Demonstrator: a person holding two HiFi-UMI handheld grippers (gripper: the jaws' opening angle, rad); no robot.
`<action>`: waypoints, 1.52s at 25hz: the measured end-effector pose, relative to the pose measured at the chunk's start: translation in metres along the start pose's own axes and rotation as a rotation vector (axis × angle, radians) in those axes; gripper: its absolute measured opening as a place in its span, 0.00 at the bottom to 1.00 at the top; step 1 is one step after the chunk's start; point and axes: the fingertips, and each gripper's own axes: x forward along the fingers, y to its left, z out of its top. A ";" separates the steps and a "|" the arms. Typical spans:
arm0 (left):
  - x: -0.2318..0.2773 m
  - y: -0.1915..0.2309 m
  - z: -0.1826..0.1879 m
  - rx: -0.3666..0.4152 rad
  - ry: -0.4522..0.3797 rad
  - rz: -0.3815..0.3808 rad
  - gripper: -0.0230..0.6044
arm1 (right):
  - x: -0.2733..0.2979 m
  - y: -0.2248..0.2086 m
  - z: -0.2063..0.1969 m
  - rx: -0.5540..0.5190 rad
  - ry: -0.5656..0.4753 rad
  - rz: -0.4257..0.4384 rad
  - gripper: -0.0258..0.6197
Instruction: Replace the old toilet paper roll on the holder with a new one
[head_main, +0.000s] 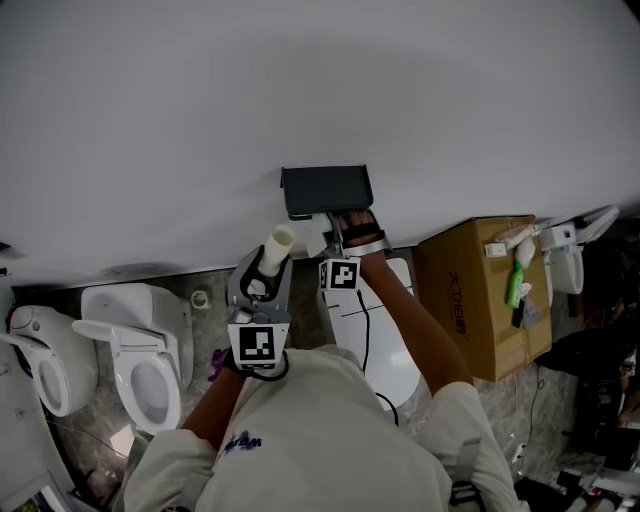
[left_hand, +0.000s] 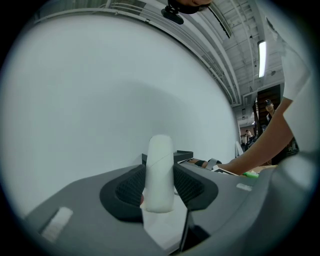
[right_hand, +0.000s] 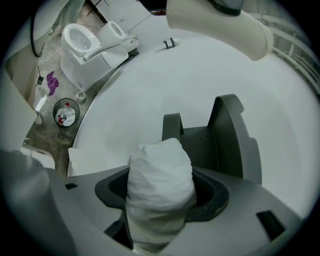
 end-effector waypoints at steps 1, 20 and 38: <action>0.000 0.000 -0.001 -0.003 0.001 0.001 0.33 | 0.000 0.000 0.001 0.001 -0.001 -0.002 0.49; -0.002 -0.002 0.003 -0.004 -0.007 -0.014 0.33 | 0.004 -0.002 0.022 0.004 -0.012 -0.006 0.49; -0.008 0.000 0.003 -0.003 -0.007 -0.018 0.33 | 0.006 -0.004 0.040 0.012 -0.021 -0.017 0.49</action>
